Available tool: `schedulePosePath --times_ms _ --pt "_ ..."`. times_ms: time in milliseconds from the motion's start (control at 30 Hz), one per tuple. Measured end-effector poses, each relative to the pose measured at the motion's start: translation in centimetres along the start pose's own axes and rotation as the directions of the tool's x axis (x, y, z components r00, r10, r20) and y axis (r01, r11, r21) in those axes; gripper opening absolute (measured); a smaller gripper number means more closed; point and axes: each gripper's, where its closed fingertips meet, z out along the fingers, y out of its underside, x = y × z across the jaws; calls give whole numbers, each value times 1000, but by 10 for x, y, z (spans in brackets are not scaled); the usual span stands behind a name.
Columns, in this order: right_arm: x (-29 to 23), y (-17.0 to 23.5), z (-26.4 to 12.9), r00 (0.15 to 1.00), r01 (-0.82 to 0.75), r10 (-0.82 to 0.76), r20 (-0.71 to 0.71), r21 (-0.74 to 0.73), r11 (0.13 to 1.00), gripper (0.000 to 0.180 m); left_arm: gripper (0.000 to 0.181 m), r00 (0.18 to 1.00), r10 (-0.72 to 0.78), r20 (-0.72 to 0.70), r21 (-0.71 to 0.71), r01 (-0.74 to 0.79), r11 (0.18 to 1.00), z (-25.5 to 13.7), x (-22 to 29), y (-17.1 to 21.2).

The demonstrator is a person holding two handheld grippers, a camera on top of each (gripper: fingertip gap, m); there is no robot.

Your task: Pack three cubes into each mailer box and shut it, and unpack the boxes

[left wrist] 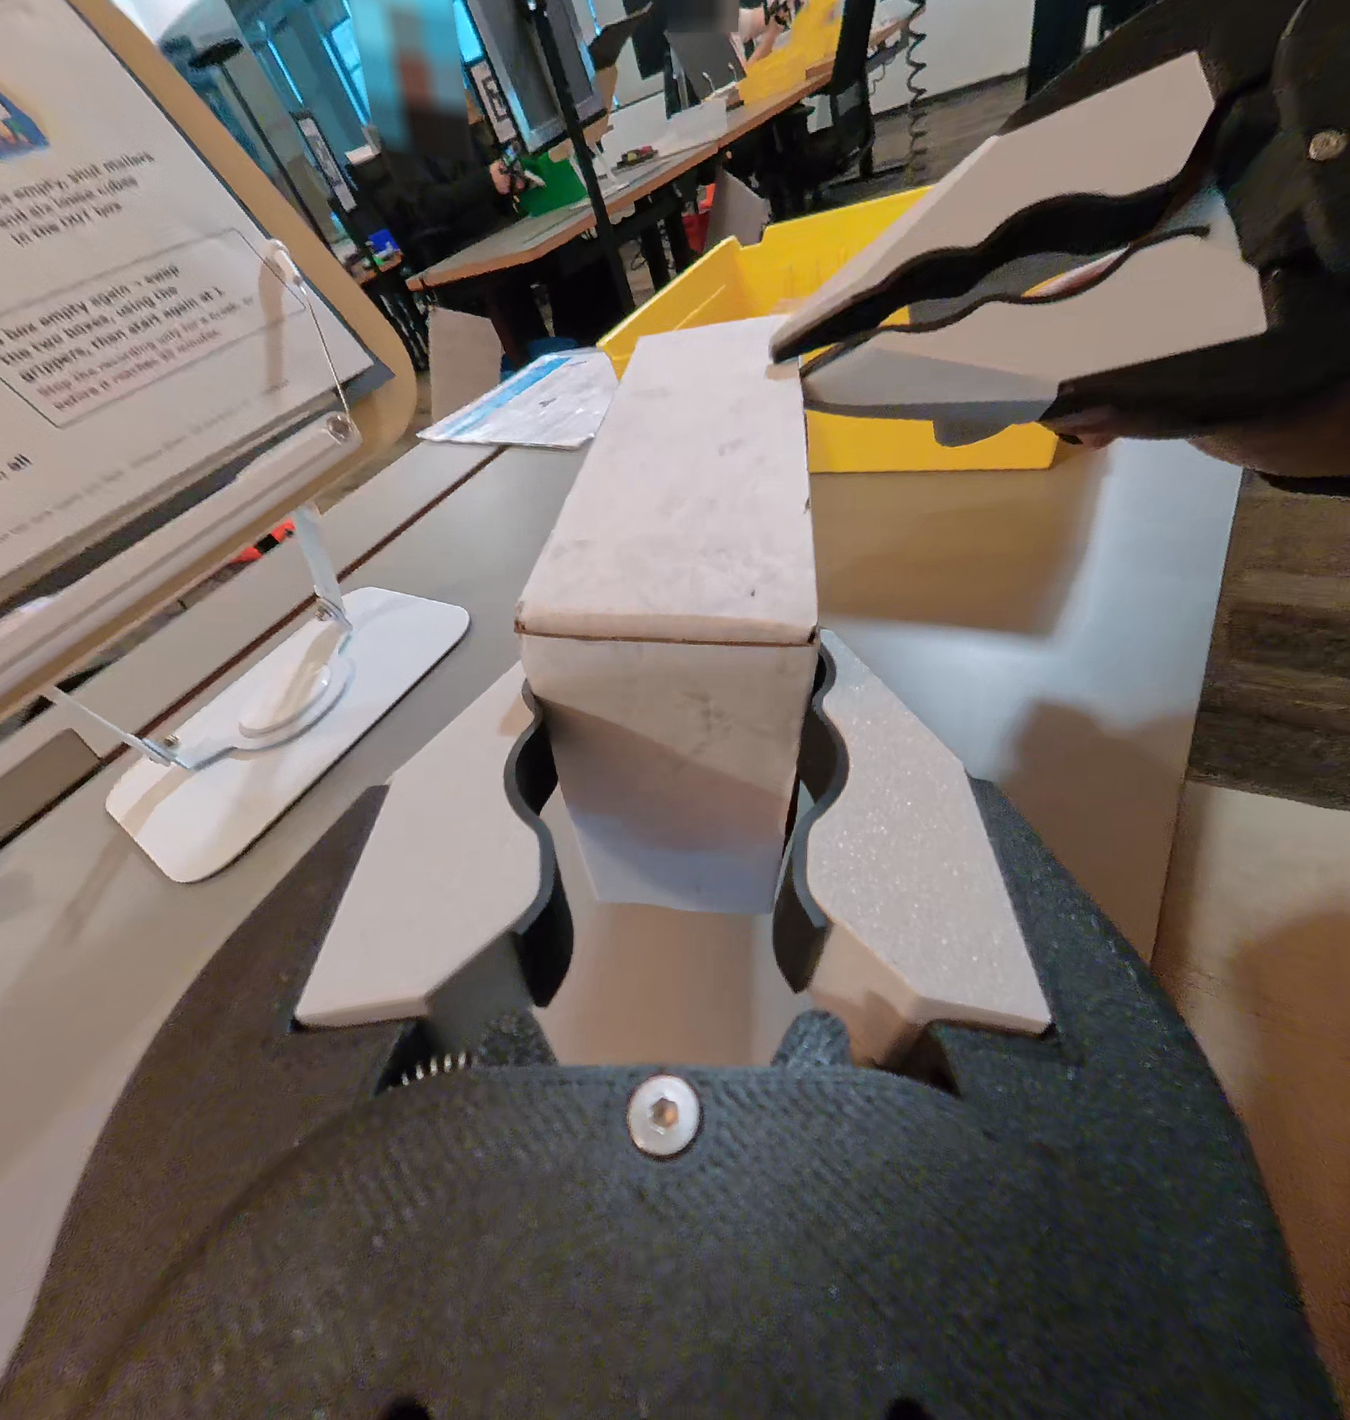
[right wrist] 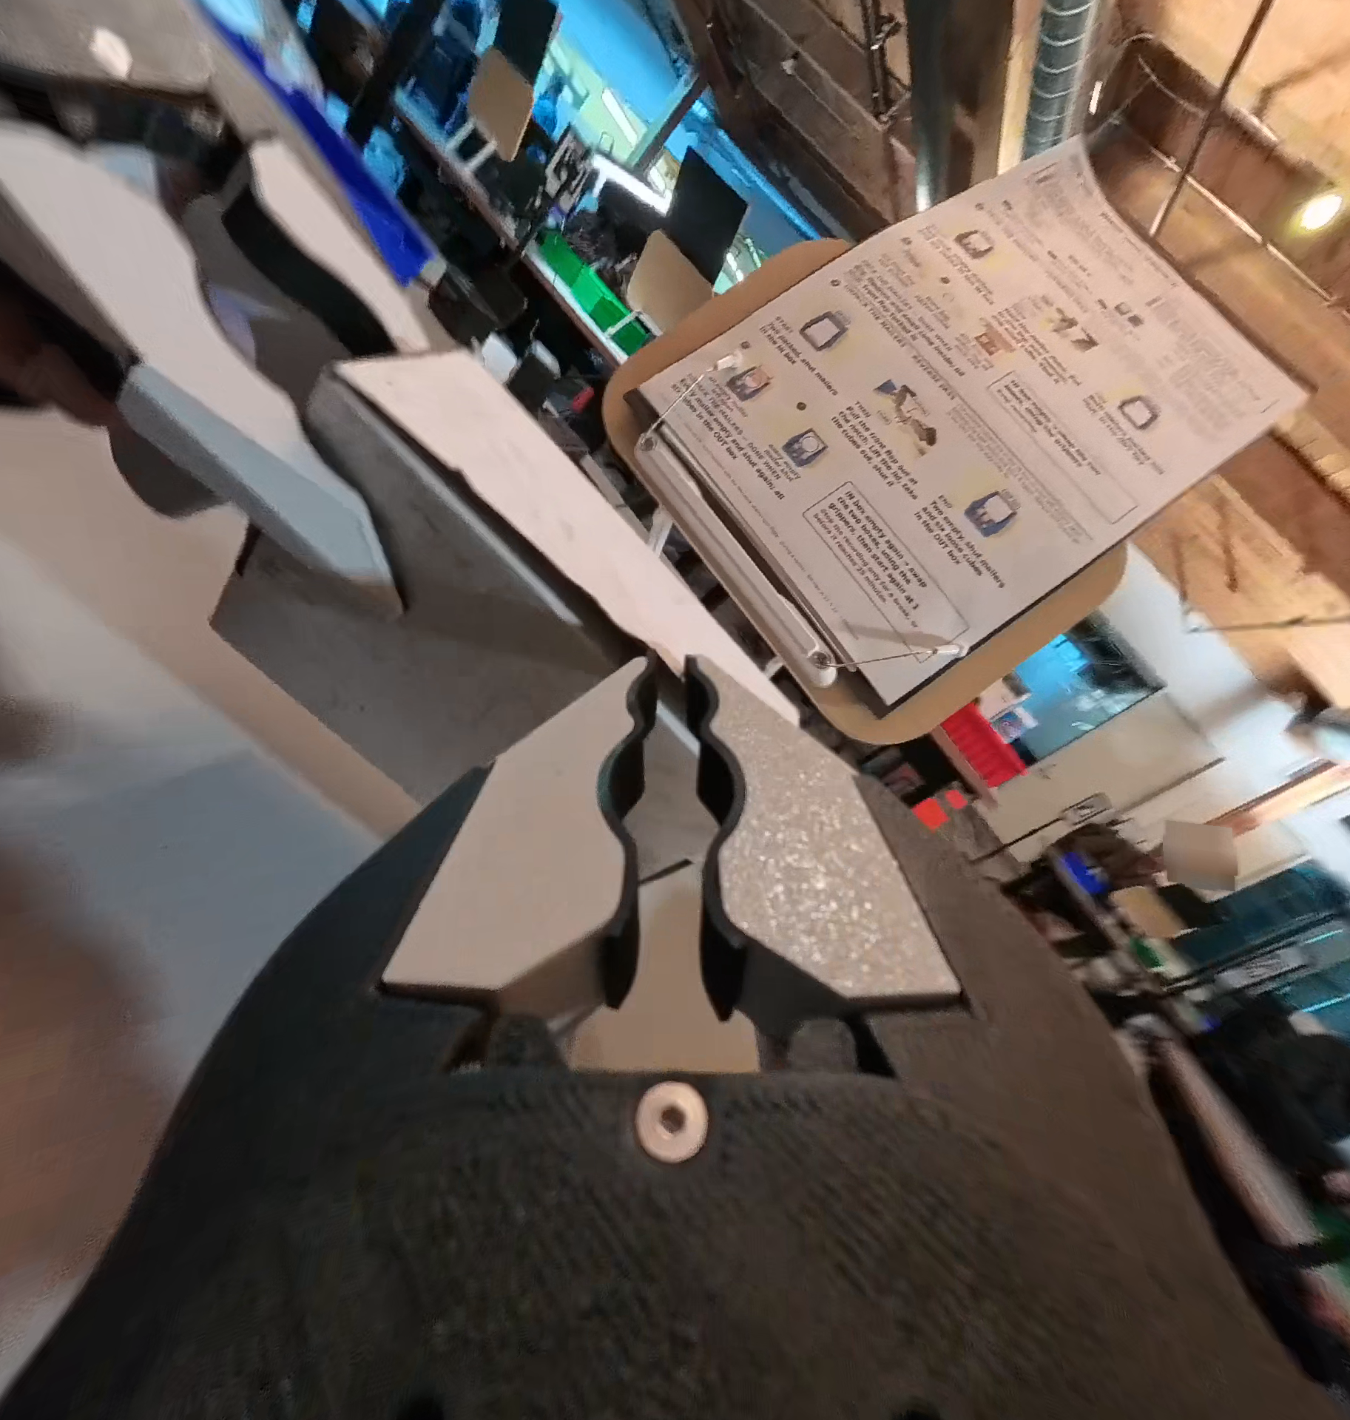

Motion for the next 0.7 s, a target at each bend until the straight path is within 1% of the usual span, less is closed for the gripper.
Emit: schedulePosePath --times_ms 33,100,133,167,267,333,400,467,533,567,633,700 --pt "-3 2 0 996 84 -84 -6 -17 996 5 63 1000 -3 -5 -10 3 1000 0 0 3" --pt "-6 0 -1 961 270 -270 -58 -11 963 5 63 1000 17 -3 -18 -17 1000 1 1 6" --pt "-8 -2 -2 940 333 -333 -75 -7 943 5 63 1000 10 -9 -16 -10 1000 1 2 5" --pt "-8 -3 -3 928 364 -364 -83 -9 931 5 63 1000 -2 -14 -15 1 1000 1 2 4" --pt "-11 -1 -4 933 358 -358 -45 -9 934 5 63 1000 -6 -28 -28 5 1000 2 4 8" --pt "-13 4 -4 916 399 -399 -28 -29 917 17 63 999 26 -35 -53 -28 998 2 5 13" --pt "-21 8 -2 876 481 -481 4 -48 875 28 63 995 93 -47 -92 -97 991 3 8 21" --pt "-27 8 -2 839 544 -544 8 -51 838 19 63 989 143 -44 -99 -147 984 4 9 23" --pt "-31 10 -1 825 565 -564 30 -56 823 6 63 989 135 -53 -99 -140 985 3 11 22" --pt "-33 11 0 827 562 -560 40 -59 825 2 63 989 139 -53 -98 -144 985 3 11 21" --pt "-32 12 1 841 541 -539 41 -68 838 1 63 989 137 -48 -98 -141 985 4 12 22" --pt "-29 12 1 877 480 -479 34 -68 875 1 63 990 132 -51 -97 -137 986 4 13 21"
